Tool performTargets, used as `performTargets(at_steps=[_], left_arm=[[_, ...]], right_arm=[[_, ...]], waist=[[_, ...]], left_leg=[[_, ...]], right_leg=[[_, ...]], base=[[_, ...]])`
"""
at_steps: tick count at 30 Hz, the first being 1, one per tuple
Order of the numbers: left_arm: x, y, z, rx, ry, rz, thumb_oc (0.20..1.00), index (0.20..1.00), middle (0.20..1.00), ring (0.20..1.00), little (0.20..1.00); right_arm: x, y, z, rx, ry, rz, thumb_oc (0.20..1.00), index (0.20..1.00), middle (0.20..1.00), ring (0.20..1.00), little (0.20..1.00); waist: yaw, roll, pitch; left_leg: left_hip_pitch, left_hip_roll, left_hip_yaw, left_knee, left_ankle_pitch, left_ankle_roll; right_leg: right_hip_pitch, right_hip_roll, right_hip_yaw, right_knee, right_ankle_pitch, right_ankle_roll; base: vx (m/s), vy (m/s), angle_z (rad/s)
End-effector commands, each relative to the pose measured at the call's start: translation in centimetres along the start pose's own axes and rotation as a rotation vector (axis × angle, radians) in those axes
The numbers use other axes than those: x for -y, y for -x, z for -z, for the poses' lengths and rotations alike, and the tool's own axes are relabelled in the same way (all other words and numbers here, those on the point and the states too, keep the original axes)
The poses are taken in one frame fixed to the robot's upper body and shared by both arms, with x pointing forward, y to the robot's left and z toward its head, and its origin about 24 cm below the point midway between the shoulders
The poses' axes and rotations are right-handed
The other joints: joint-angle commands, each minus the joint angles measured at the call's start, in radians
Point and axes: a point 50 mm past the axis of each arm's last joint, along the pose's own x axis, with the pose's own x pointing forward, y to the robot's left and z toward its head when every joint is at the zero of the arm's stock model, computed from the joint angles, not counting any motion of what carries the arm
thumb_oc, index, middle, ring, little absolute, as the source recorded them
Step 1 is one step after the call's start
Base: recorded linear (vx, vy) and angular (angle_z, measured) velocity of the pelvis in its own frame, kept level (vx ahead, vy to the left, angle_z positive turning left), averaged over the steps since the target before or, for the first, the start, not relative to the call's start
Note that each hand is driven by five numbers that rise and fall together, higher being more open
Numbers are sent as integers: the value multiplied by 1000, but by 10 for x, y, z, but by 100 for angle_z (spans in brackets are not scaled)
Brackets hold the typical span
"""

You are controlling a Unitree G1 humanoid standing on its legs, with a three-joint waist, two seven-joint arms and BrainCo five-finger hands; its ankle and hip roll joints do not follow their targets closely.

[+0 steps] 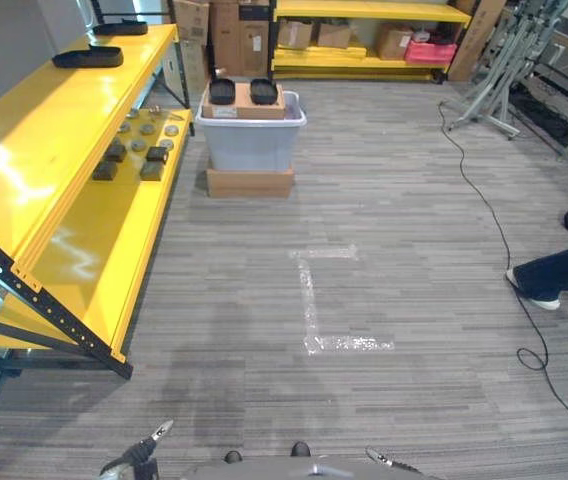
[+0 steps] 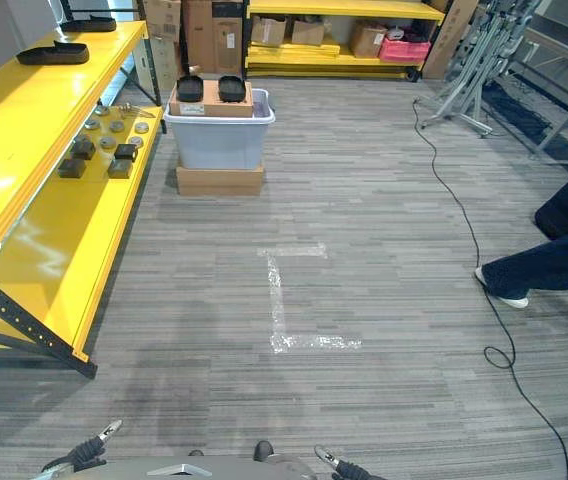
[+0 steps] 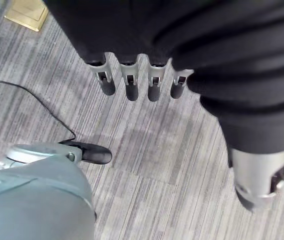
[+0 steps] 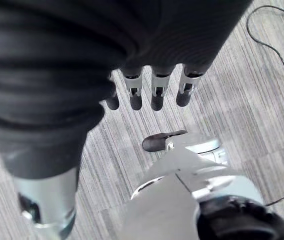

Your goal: Move parts from the plastic box to the shelf.

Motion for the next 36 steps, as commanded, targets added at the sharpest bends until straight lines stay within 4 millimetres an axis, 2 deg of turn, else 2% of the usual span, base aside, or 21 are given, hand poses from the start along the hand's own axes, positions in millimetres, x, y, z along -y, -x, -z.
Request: performTargets(at_steps=[1, 5, 22, 25, 26, 27, 28, 29, 31, 36], left_arm=[[6, -2, -9, 12, -50, 29, 1000, 1000, 1000, 1000, 1000], [3, -2, -7, -1, -65, 28, 1000, 1000, 1000, 1000, 1000], [7, -2, -10, 30, -103, 27, 1000, 1000, 1000, 1000, 1000], [6, -1, -25, 108, -122, 16, 1000, 1000, 1000, 1000, 1000], [8, 0, -41, 181, -109, 23, 1000, 1000, 1000, 1000, 1000], [9, 1, -47, 216, -99, 30, 1000, 1000, 1000, 1000, 1000], [18, 7, -77, 349, -36, 76, 1000, 1000, 1000, 1000, 1000], [24, 12, -93, 419, -23, 103, 1000, 1000, 1000, 1000, 1000], [32, 18, -110, 503, -35, 118, 1000, 1000, 1000, 1000, 1000], [46, 24, -121, 547, -83, 173, 1000, 1000, 1000, 1000, 1000]], right_arm=[[1, -1, -6, -19, 27, 22, 1000, 1000, 1000, 1000, 1000], [2, 1, 4, -117, 11, -7, 1000, 1000, 1000, 1000, 1000], [2, 0, -2, -78, 47, 30, 1000, 1000, 1000, 1000, 1000], [6, 1, -16, 17, 29, 34, 1000, 1000, 1000, 1000, 1000], [7, 2, -30, 92, 47, 26, 1000, 1000, 1000, 1000, 1000], [7, 3, -37, 139, 58, 19, 1000, 1000, 1000, 1000, 1000], [2, 8, -65, 304, 62, 5, 1000, 1000, 1000, 1000, 1000], [-4, 12, -82, 392, 70, 0, 1000, 1000, 1000, 1000, 1000], [-9, 18, -98, 497, 84, -19, 1000, 1000, 1000, 1000, 1000], [-22, 26, -121, 587, 176, -47, 1000, 1000, 1000, 1000, 1000]], waist=[[5, 1, 11], [3, -1, 6], [11, -1, 5], [10, -2, 5], [10, -3, 7], [10, -4, 8], [9, -3, 10], [9, -3, 11], [8, -1, 12], [11, -5, 11]], left_leg=[[15, -6, 72, -2, -61, 9], [16, -6, 75, -2, -61, 8], [16, -5, 68, -2, -57, 8], [20, -4, 67, -2, -56, 8], [22, -4, 66, -2, -55, 9], [24, -5, 66, -2, -56, 9], [26, -5, 62, -2, -55, 11], [25, -6, 63, -2, -54, 11], [23, -7, 61, -2, -53, 11], [27, -17, 51, 0, -56, 18]], right_leg=[[41, -32, -31, 1, -51, 72], [41, -31, -28, 1, -51, 73], [43, -36, -39, 7, -50, 73], [45, -37, -40, 12, -48, 73], [46, -37, -39, 13, -48, 72], [48, -38, -39, 13, -48, 72], [49, -39, -37, 14, -46, 70], [48, -40, -35, 14, -44, 72], [45, -40, -33, 16, -41, 72], [43, -42, -20, 15, -39, 71]], base=[[0, 0, 0], [0, 0, 0], [0, 0, 0], [0, 0, 0], [0, 0, 0], [0, 0, 0], [16, 42, 1], [13, 48, 2], [4, 42, 1], [40, 83, 1]])
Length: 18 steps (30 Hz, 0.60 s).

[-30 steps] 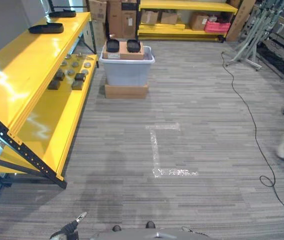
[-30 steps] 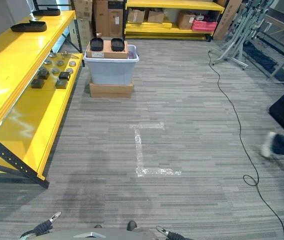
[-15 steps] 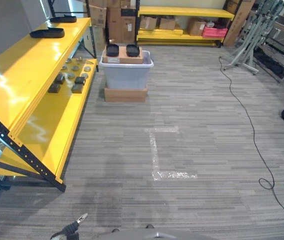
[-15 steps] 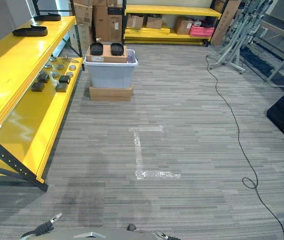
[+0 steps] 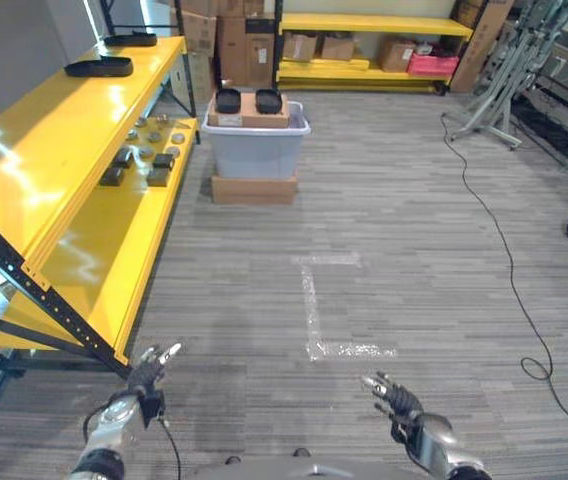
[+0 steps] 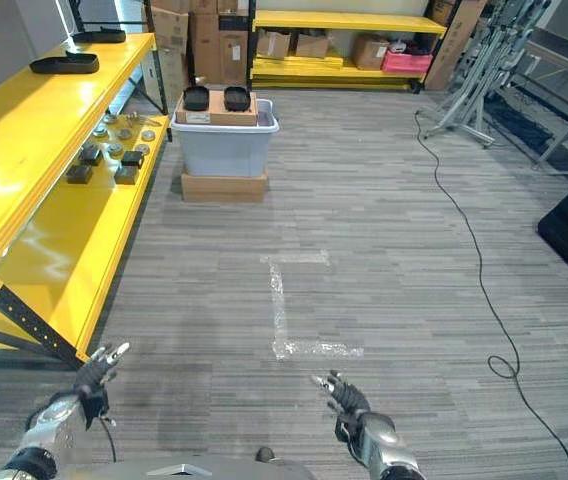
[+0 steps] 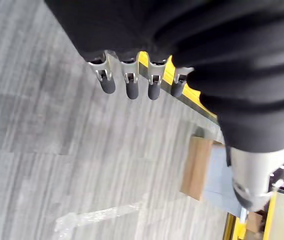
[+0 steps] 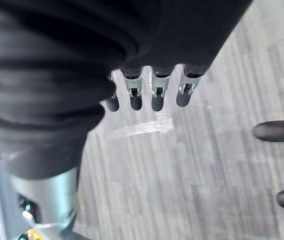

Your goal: Move parts from the plastic box to the shelf.

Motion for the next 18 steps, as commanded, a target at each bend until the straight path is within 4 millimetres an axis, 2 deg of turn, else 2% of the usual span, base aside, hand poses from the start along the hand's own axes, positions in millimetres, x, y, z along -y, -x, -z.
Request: performTargets(at_steps=[1, 6, 7, 8, 9, 10, 12, 14, 15, 18], left_arm=[[8, -6, -6, 1, -35, 19, 1000, 1000, 1000, 1000, 1000], [7, -4, 6, -62, -93, 16, 1000, 1000, 1000, 1000, 1000], [4, -4, 10, -90, -114, 6, 1000, 1000, 1000, 1000, 1000], [2, -4, 13, -99, -141, -7, 1000, 1000, 1000, 1000, 1000], [0, -2, 19, -110, -152, -16, 1000, 1000, 1000, 1000, 1000], [-2, 0, 24, -114, -122, -23, 1000, 1000, 1000, 1000, 1000], [-7, 3, 27, -108, -80, -24, 1000, 1000, 1000, 1000, 1000], [-13, 5, 25, -101, -109, -33, 1000, 1000, 1000, 1000, 1000], [-15, 6, 25, -94, -103, -52, 1000, 1000, 1000, 1000, 1000], [-16, 6, 25, -89, -85, -73, 1000, 1000, 1000, 1000, 1000]], right_arm=[[5, -6, -20, 43, 85, 13, 1000, 1000, 1000, 1000, 1000], [2, -9, -20, 5, 62, 23, 1000, 1000, 1000, 1000, 1000], [-1, -10, -18, -10, 54, 26, 1000, 1000, 1000, 1000, 1000], [-1, -9, -15, -16, 41, 29, 1000, 1000, 1000, 1000, 1000], [0, -8, -11, -20, 27, 31, 1000, 1000, 1000, 1000, 1000], [2, -6, -8, -19, 28, 35, 1000, 1000, 1000, 1000, 1000], [4, -3, -3, -13, 25, 35, 1000, 1000, 1000, 1000, 1000], [8, 1, 2, -12, 1, 41, 1000, 1000, 1000, 1000, 1000], [13, 5, 7, -17, -22, 36, 1000, 1000, 1000, 1000, 1000], [15, 9, 13, -24, -1, 33, 1000, 1000, 1000, 1000, 1000]], waist=[[10, -7, 28], [10, 2, 51], [4, 7, 67], [-3, 14, 89], [-4, 15, 108], [-6, 12, 125], [-18, -4, 141], [-37, -17, 151], [-52, -23, 153], [-67, -24, 144]], left_leg=[[19, -18, 54, 6, -60, 21], [11, -30, 34, 18, -68, 59], [6, -32, 41, 26, -72, 75], [3, -29, 33, 44, -78, 82], [7, -32, 27, 55, -84, 86], [16, -39, 25, 63, -92, 85], [43, -58, 20, 71, -111, 76], [77, -68, 6, 81, -139, 65], [112, -76, -6, 81, -168, 65], [153, -79, -6, 115, -221, 63]], right_leg=[[32, -43, -12, 19, -43, 68], [-26, -51, 6, 186, -78, 66], [-79, -64, 3, 316, -71, 77], [-153, -78, -1, 457, -32, 96], [-208, -94, -12, 527, 15, 109], [-243, -107, -26, 537, 54, 118], [-269, -104, -54, 422, 93, 132], [-290, -89, -71, 279, 124, 153], [-322, -93, -81, 220, 158, 167], [-338, -107, -98, 217, 174, 160]], base=[[61, 125, -2], [68, 144, -2], [87, 191, -5], [158, 241, -5], [213, 183, -19], [327, 101, -17], [383, -22, -5], [528, -148, 15], [655, -180, 20], [481, -133, 17]])
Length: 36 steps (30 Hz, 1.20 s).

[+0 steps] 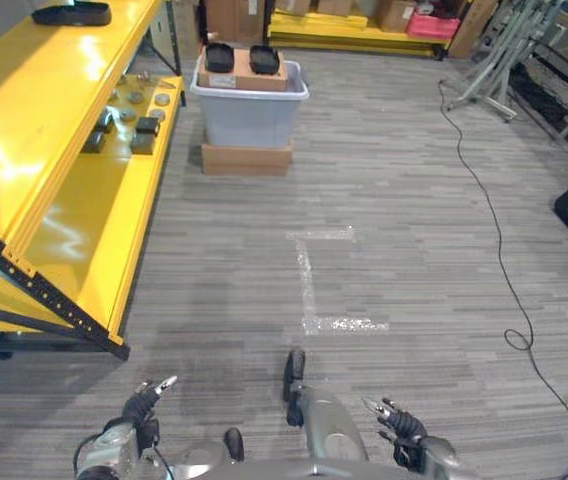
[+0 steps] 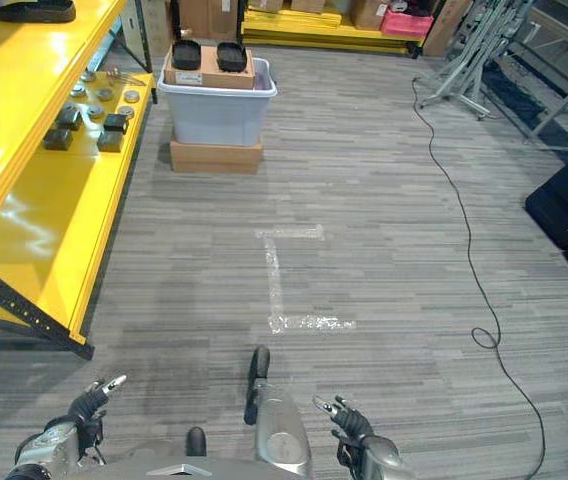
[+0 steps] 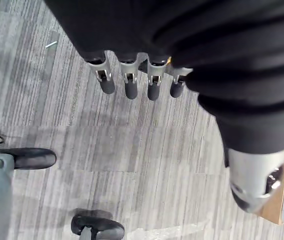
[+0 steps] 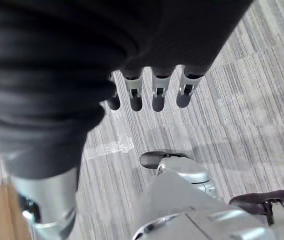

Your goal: Move parts from the plastic box to the shelf.

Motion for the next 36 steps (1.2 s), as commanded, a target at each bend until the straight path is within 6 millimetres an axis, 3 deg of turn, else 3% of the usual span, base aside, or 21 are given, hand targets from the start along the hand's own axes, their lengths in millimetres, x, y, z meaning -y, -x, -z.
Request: performTargets(at_steps=[1, 3, 4, 5, 6, 9, 10, 12, 15, 17, 18, 19, 20, 22, 23, 27, 28, 29, 33, 35, 36], left_arm=[[-1, -2, -25, 118, -30, -8, 1000, 1000, 1000, 1000, 1000], [-3, -3, -17, 58, -2, -53, 1000, 1000, 1000, 1000, 1000], [-6, -2, -7, 24, 13, -69, 1000, 1000, 1000, 1000, 1000], [-7, -1, -1, -1, 32, -82, 1000, 1000, 1000, 1000, 1000], [-8, -2, 3, -42, 26, -65, 1000, 1000, 1000, 1000, 1000], [-2, -1, 14, -71, 5, -41, 1000, 1000, 1000, 1000, 1000], [-2, 1, 21, -80, 12, -41, 1000, 1000, 1000, 1000, 1000], [-3, 3, 26, -96, -1, -47, 1000, 1000, 1000, 1000, 1000], [-7, 5, 30, -122, -1, -62, 1000, 1000, 1000, 1000, 1000], [-11, 6, 34, -147, 26, -81, 1000, 1000, 1000, 1000, 1000], [-15, 7, 37, -169, 53, -95, 1000, 1000, 1000, 1000, 1000], [-15, 7, 38, -174, 54, -95, 1000, 1000, 1000, 1000, 1000], [-16, 7, 40, -182, 35, -91, 1000, 1000, 1000, 1000, 1000], [-15, 6, 42, -180, 26, -120, 1000, 1000, 1000, 1000, 1000], [-15, 6, 41, -175, 35, -129, 1000, 1000, 1000, 1000, 1000], [-20, 2, 25, -123, 34, -147, 1000, 1000, 1000, 1000, 1000], [-22, 1, 19, -108, 26, -148, 1000, 1000, 1000, 1000, 1000], [-24, -2, 7, -81, 33, -146, 1000, 1000, 1000, 1000, 1000], [-24, -4, -1, -61, 45, -151, 1000, 1000, 1000, 1000, 1000], [-23, -3, 1, -61, 46, -155, 1000, 1000, 1000, 1000, 1000], [-20, -3, 5, -78, 73, -146, 1000, 1000, 1000, 1000, 1000]], right_arm=[[4, -3, -30, 113, 64, -30, 1000, 1000, 1000, 1000, 1000], [9, -4, -31, 77, 73, -23, 1000, 1000, 1000, 1000, 1000], [11, -5, -33, 47, 89, -26, 1000, 1000, 1000, 1000, 1000], [13, -5, -32, 13, 110, -27, 1000, 1000, 1000, 1000, 1000], [24, -3, -27, -21, 141, 4, 1000, 1000, 1000, 1000, 1000], [22, -6, -30, -31, 131, 17, 1000, 1000, 1000, 1000, 1000], [20, -7, -30, -36, 137, 24, 1000, 1000, 1000, 1000, 1000], [21, -7, -26, -54, 123, 30, 1000, 1000, 1000, 1000, 1000], [24, -6, -21, -73, 88, 44, 1000, 1000, 1000, 1000, 1000], [24, -6, -15, -111, 79, 52, 1000, 1000, 1000, 1000, 1000], [22, -5, -7, -152, 67, 51, 1000, 1000, 1000, 1000, 1000], [21, -5, -5, -160, 64, 49, 1000, 1000, 1000, 1000, 1000], [18, -4, 5, -185, 55, 46, 1000, 1000, 1000, 1000, 1000], [14, -3, 14, -211, 46, 44, 1000, 1000, 1000, 1000, 1000], [13, -3, 17, -219, 49, 37, 1000, 1000, 1000, 1000, 1000], [5, -2, 29, -241, 81, 20, 1000, 1000, 1000, 1000, 1000], [6, -1, 30, -245, 75, 21, 1000, 1000, 1000, 1000, 1000], [11, 3, 34, -262, 77, 26, 1000, 1000, 1000, 1000, 1000], [20, 8, 41, -276, 88, 49, 1000, 1000, 1000, 1000, 1000], [25, 9, 39, -271, 77, 74, 1000, 1000, 1000, 1000, 1000], [30, 9, 34, -269, 74, 86, 1000, 1000, 1000, 1000, 1000]], waist=[[-23, 30, -38], [-37, 50, -76], [-29, 46, -83], [-12, 31, -78], [21, 24, -52], [58, 40, -39], [76, 61, -38], [117, 77, -29], [148, 69, -41], [153, 62, -52], [155, 54, -62], [156, 53, -65], [146, 52, -69], [132, 70, -70], [128, 71, -67], [103, 69, -42], [87, 60, -32], [42, 47, -27], [-1, 48, -32], [-12, 52, -41], [-17, 58, -56]], left_leg=[[108, 7, 12, 1, -99, -12], [138, 50, 28, 145, -32, -71], [50, 78, 40, 421, 121, -134], [-73, 73, 29, 649, 191, -158], [-312, 132, 47, 804, 206, -153], [-342, 106, 114, 374, 178, -116], [-354, 100, 122, 162, 219, -127], [-426, 102, 48, 46, 339, -160], [-426, 86, 44, -14, 299, -149], [-407, 83, 78, 18, 261, -129], [-372, 80, 113, 30, 219, -98], [-362, 77, 118, 30, 208, -86], [-320, 64, 118, 26, 179, -48], [-272, 65, 100, 28, 145, -16], [-259, 63, 97, 32, 131, -9], [-168, 55, 64, 7, 100, -16], [-143, 44, 51, 4, 84, -19], [-87, 10, 4, -8, 37, -16], [-31, -5, -35, -8, -6, -18], [-7, -3, -54, 4, -22, -23], [-2, 17, -50, 78, 8, -47]], right_leg=[[84, 21, -23, -33, 203, -7], [137, 55, -31, -52, 125, -75], [206, 75, -6, -87, 78, -121], [250, 69, 11, -101, 59, -144], [342, 80, 33, -135, 33, -170], [415, 99, 77, -161, -7, -150], [440, 124, 96, -159, -26, -143], [476, 163, 141, -146, -58, -155], [522, 168, 169, -136, -105, -147], [532, 151, 146, -99, -143, -134], [534, 122, 103, -14, -152, -116], [529, 112, 92, 29, -140, -109], [486, 78, 65, 221, -84, -77], [375, 43, 57, 397, -10, -57], [343, 34, 50, 409, -8, -61], [274, 51, -6, 175, -55, -86], [262, 62, -13, 78, -37, -83], [190, 75, 35, -56, 57, -55], [124, 81, 56, -75, 121, -45], [144, 101, 71, -78, 105, -70], [166, 112, 74, -78, 86, -95]], base=[[557, -210, 8], [566, -275, 16], [587, -328, 37], [828, -404, 37], [832, -242, -38], [648, 86, -61], [619, 194, -42], [521, 102, -52], [552, 186, -51], [444, 226, -78], [313, 176, -45], [552, 323, -21], [355, 221, -9], [436, 261, 5], [443, 191, 22], [315, -13, 28], [504, -64, 46], [495, -52, 51], [451, -58, 74], [471, -114, 65], [339, -91, 71]])
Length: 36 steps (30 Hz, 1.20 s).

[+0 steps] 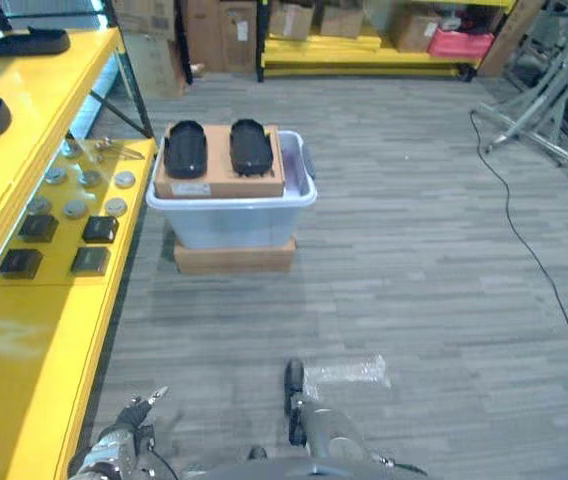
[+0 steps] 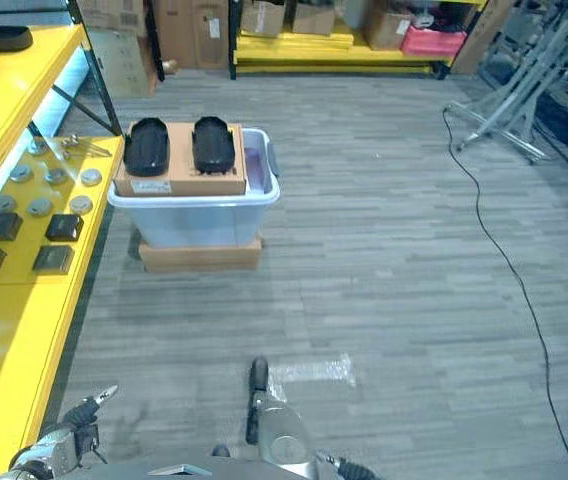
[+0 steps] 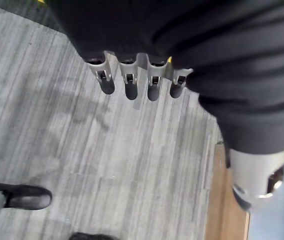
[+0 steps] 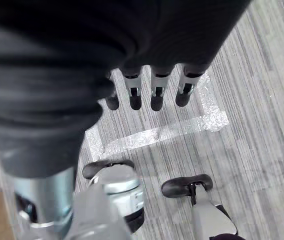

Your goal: Move parts from the plastic box to the shelf.

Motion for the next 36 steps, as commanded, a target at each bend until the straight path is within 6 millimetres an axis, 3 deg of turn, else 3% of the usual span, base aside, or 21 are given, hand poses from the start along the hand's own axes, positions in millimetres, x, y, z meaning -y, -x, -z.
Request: performTargets(at_steps=[1, 2, 3, 4, 5, 6, 8, 10, 11, 12, 13, 15, 17, 19, 21, 25, 26, 28, 32, 33, 36], left_arm=[[-5, -1, -15, 51, 28, -23, 1000, 1000, 1000, 1000, 1000], [-2, -1, -10, 39, 46, -22, 1000, 1000, 1000, 1000, 1000], [-2, 0, -9, 38, 53, -23, 1000, 1000, 1000, 1000, 1000], [1, -1, -9, 30, 65, -5, 1000, 1000, 1000, 1000, 1000], [3, -1, -10, 29, 57, 4, 1000, 1000, 1000, 1000, 1000], [6, -1, -10, 30, 19, 25, 1000, 1000, 1000, 1000, 1000], [8, 0, -2, 17, 3, 35, 1000, 1000, 1000, 1000, 1000], [6, 1, 6, 8, 7, 35, 1000, 1000, 1000, 1000, 1000], [6, 2, 8, 6, 1, 37, 1000, 1000, 1000, 1000, 1000], [7, 2, 9, 7, -34, 46, 1000, 1000, 1000, 1000, 1000], [8, 2, 8, 10, -38, 45, 1000, 1000, 1000, 1000, 1000], [5, 2, 8, -3, -26, 33, 1000, 1000, 1000, 1000, 1000], [4, 2, 8, -4, -47, 38, 1000, 1000, 1000, 1000, 1000], [5, 1, 8, -1, -90, 26, 1000, 1000, 1000, 1000, 1000], [0, 1, 4, 12, -53, 12, 1000, 1000, 1000, 1000, 1000], [1, -1, -9, 50, -75, 29, 1000, 1000, 1000, 1000, 1000], [5, -1, -20, 89, -75, 44, 1000, 1000, 1000, 1000, 1000], [5, -1, -23, 100, -68, 47, 1000, 1000, 1000, 1000, 1000], [14, 0, -18, 85, -67, 72, 1000, 1000, 1000, 1000, 1000], [14, 0, -18, 85, -67, 72, 1000, 1000, 1000, 1000, 1000], [15, 3, 7, 21, -92, 68, 1000, 1000, 1000, 1000, 1000]], right_arm=[[16, 2, -34, 78, 37, 33, 1000, 1000, 1000, 1000, 1000], [19, 3, -38, 91, 33, 43, 1000, 1000, 1000, 1000, 1000], [20, 4, -40, 93, 35, 46, 1000, 1000, 1000, 1000, 1000], [24, 5, -41, 97, 54, 65, 1000, 1000, 1000, 1000, 1000], [26, 6, -42, 100, 58, 69, 1000, 1000, 1000, 1000, 1000], [30, 7, -45, 118, 43, 78, 1000, 1000, 1000, 1000, 1000], [30, 7, -55, 160, 17, 75, 1000, 1000, 1000, 1000, 1000], [28, 7, -63, 187, 18, 68, 1000, 1000, 1000, 1000, 1000], [27, 8, -65, 194, 25, 68, 1000, 1000, 1000, 1000, 1000], [27, 8, -70, 213, 34, 63, 1000, 1000, 1000, 1000, 1000], [27, 9, -72, 221, 33, 62, 1000, 1000, 1000, 1000, 1000], [24, 7, -76, 227, 55, 73, 1000, 1000, 1000, 1000, 1000], [23, 7, -75, 223, 52, 74, 1000, 1000, 1000, 1000, 1000], [16, 4, -72, 219, 26, 66, 1000, 1000, 1000, 1000, 1000], [12, 3, -69, 241, 65, 69, 1000, 1000, 1000, 1000, 1000], [6, 5, -78, 349, 108, 91, 1000, 1000, 1000, 1000, 1000], [6, 7, -87, 408, 97, 103, 1000, 1000, 1000, 1000, 1000], [7, 9, -91, 437, 99, 111, 1000, 1000, 1000, 1000, 1000], [1, 27, -139, 672, 184, 179, 1000, 1000, 1000, 1000, 1000], [1, 27, -139, 672, 184, 179, 1000, 1000, 1000, 1000, 1000], [-18, 59, -190, 910, 230, 166, 1000, 1000, 1000, 1000, 1000]], waist=[[13, -1, 7], [13, 2, 6], [14, -1, 9], [24, -22, 21], [29, -29, 26], [46, -35, 36], [64, -28, 41], [80, -13, 43], [87, -10, 45], [108, -7, 51], [112, -9, 52], [123, -19, 37], [127, -19, 31], [133, -7, 22], [109, 18, 27], [91, 18, 34], [75, 7, 37], [68, 6, 40], [67, -4, 15], [67, -4, 16], [59, -14, 9]], left_leg=[[-110, 64, 98, 181, 35, -58], [-142, 82, 114, 306, 106, -90], [-168, 85, 117, 371, 136, -102], [-298, 96, 138, 596, 189, -125], [-344, 103, 146, 640, 199, -127], [-411, 127, 163, 625, 183, -119], [-405, 142, 189, 446, 156, -106], [-415, 156, 190, 266, 195, -118], [-421, 161, 183, 223, 220, -126], [-473, 176, 157, 181, 288, -150], [-488, 178, 151, 187, 295, -155], [-469, 157, 177, 165, 222, -132], [-457, 153, 184, 159, 208, -122], [-406, 151, 197, 140, 185, -95], [-328, 155, 187, 86, 177, -69], [-289, 152, 175, 63, 169, -73], [-282, 136, 167, 64, 154, -72], [-276, 135, 166, 68, 144, -70], [-269, 129, 152, 41, 145, -69], [-269, 129, 152, 40, 145, -69], [-258, 129, 156, 29, 145, -72]], right_leg=[[79, -12, 7, -13, -12, 49], [113, -9, 10, -28, -29, 30], [128, -10, 19, -32, -37, 22], [179, -21, 33, -47, -54, -1], [194, -26, 35, -48, -62, -7], [234, -29, 37, -50, -83, -7], [268, -23, 46, -56, -104, 5], [297, -8, 61, -65, -120, 12], [312, -4, 69, -67, -127, 12], [353, 7, 89, -77, -152, 7], [362, 7, 92, -81, -159, 6], [373, -13, 91, -67, -181, 20], [374, -18, 84, -48, -197, 22], [337, -41, 22, 102, -226, 34], [229, -64, 9, 250, -198, 49], [211, -72, 11, 124, -167, 54], [194, -77, 39, 26, -103, 71], [182, -78, 54, 10, -86, 77], [226, -53, 92, -80, -75, 66], [227, -53, 92, -80, -75, 66], [245, -46, 91, -105, -75, 57]], base=[[459, -127, 69], [272, -86, 23], [429, -172, 13], [273, -135, 18], [338, -116, 31], [332, 28, 10], [328, 118, -11], [252, 156, -14], [331, 203, -27], [294, 185, -27], [304, 230, -24], [167, 177, -20], [135, 135, -34], [216, 222, -35], [176, 176, -34], [116, -30, 15], [95, -102, 29], [78, -76, 43], [154, -109, 20], [150, -50, -5], [119, -28, 11]])
